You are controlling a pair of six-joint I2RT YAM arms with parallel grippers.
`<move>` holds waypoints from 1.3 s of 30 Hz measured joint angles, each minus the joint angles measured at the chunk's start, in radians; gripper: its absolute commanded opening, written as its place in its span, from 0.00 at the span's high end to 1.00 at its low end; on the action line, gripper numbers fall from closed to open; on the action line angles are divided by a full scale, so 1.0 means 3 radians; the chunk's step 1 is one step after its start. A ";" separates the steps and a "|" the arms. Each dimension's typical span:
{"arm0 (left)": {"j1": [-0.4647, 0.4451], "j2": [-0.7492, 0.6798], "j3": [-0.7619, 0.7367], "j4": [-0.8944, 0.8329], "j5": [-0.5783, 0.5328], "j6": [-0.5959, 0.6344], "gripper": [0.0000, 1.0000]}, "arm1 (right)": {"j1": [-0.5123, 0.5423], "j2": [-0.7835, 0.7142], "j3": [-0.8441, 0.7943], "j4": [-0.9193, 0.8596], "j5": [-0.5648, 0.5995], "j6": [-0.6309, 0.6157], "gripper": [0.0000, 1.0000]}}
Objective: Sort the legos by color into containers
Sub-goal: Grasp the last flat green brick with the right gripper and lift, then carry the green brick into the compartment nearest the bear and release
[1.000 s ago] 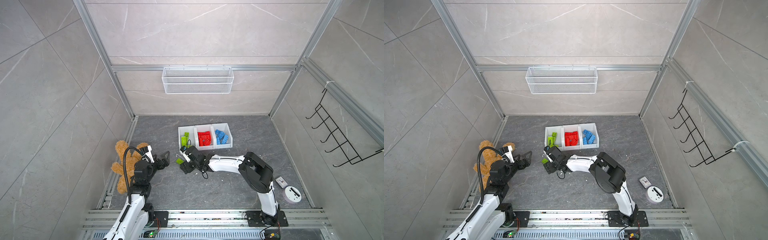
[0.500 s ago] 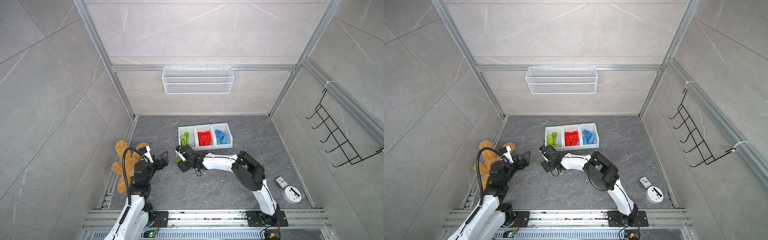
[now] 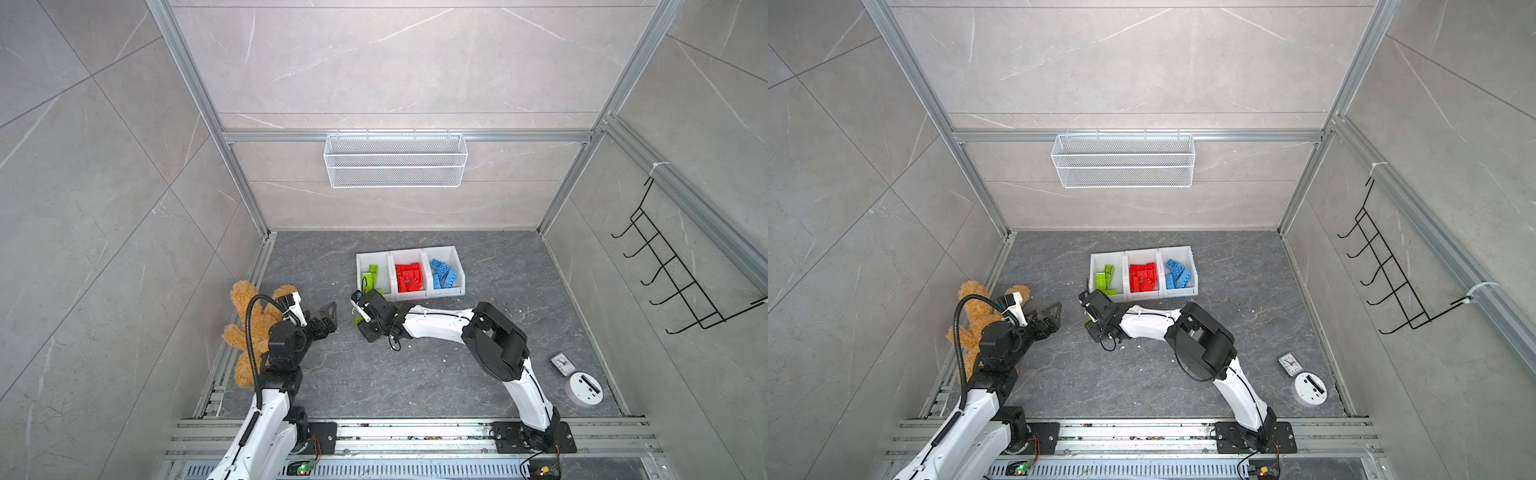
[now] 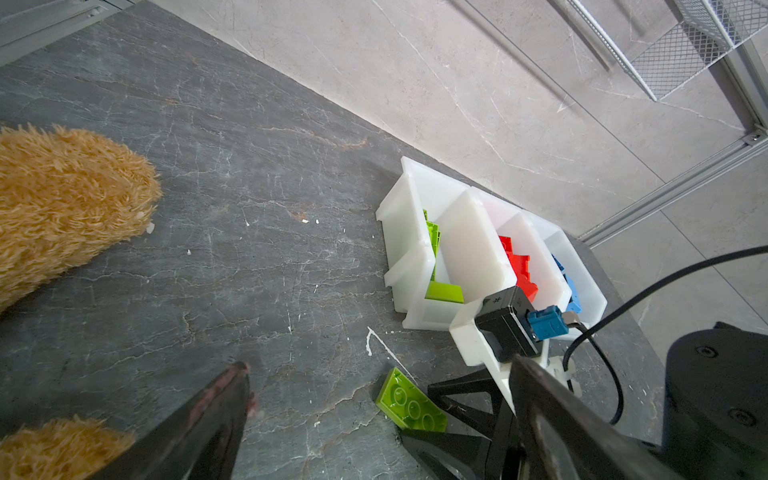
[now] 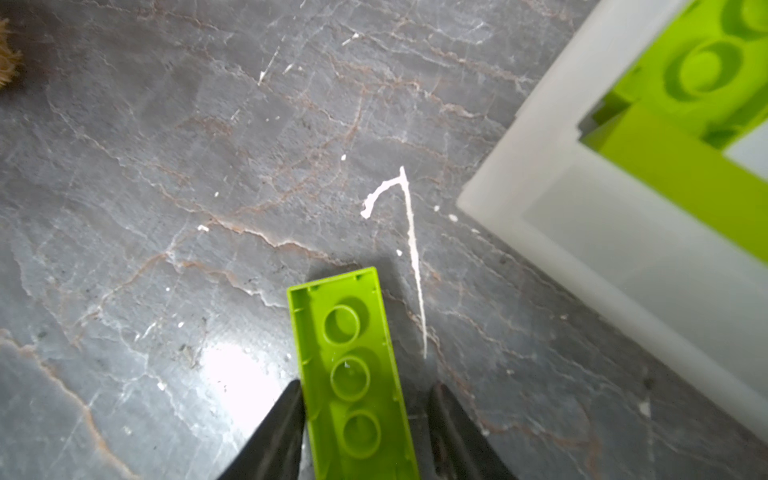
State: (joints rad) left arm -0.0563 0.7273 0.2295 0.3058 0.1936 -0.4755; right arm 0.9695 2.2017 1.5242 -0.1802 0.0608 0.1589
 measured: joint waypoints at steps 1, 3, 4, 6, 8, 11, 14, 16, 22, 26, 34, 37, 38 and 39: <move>0.0000 0.0000 0.0000 0.0000 0.0000 0.0000 0.00 | 0.0000 0.0000 0.0000 0.0000 0.0001 0.0001 0.57; 0.0000 0.0000 0.0000 0.0000 0.0000 0.0000 0.00 | 0.0000 -0.0003 -0.0015 0.0015 0.0003 -0.0008 0.60; 0.0000 0.0000 0.0000 0.0000 0.0000 0.0000 0.00 | 0.0000 -0.0014 -0.0039 0.0041 0.0001 -0.0010 0.60; 0.0000 0.0000 0.0000 0.0000 0.0000 0.0000 0.00 | 0.0000 -0.0034 -0.0079 0.0067 0.0000 -0.0010 0.61; 0.0000 0.0001 0.0000 0.0000 0.0001 0.0000 0.00 | 0.0000 -0.0041 -0.0090 0.0078 0.0000 -0.0015 0.63; 0.0000 0.0014 0.0000 0.0001 0.0001 0.0000 0.00 | 0.0000 -0.0047 -0.0092 0.0079 0.0000 -0.0027 0.67; 0.0000 0.0031 0.0000 0.0000 0.0003 0.0000 0.00 | 0.0000 -0.0094 -0.0160 0.0103 0.0000 -0.0023 0.67; 0.0000 0.0034 0.0000 0.0001 0.0004 0.0000 0.00 | 0.0000 -0.0154 -0.0235 0.0102 -0.0001 -0.0022 0.67; 0.0000 0.0034 0.0000 0.0001 0.0037 0.0000 0.00 | -0.0028 -0.0395 -0.0444 0.0165 -0.0058 0.0020 0.68; 0.0000 0.0038 0.0000 0.0003 0.0066 0.0000 0.00 | -0.0135 -0.0622 -0.0552 0.0217 -0.0093 0.0080 0.70; 0.0000 0.0058 0.0000 0.0003 0.0088 0.0000 0.00 | -0.0561 -0.0711 -0.0256 0.0184 -0.0086 0.0193 0.71; 0.0000 0.0062 0.0000 0.0004 0.0089 0.0000 0.00 | -0.0623 -0.0647 -0.0056 0.0154 -0.0045 0.0209 0.71; 0.0000 0.0065 0.0000 0.0004 0.0089 0.0000 0.00 | -0.0626 -0.0609 0.0020 0.0140 -0.0024 0.0210 0.70; 0.0000 0.0069 0.0000 0.0004 0.0090 0.0000 0.00 | -0.0628 -0.0565 0.0106 0.0136 -0.0008 0.0219 0.70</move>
State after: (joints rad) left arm -0.0563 0.7479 0.2295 0.3069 0.2207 -0.4755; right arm 0.7811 2.0323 1.5558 -0.1394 0.0586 0.2245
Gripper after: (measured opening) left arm 0.996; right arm 0.347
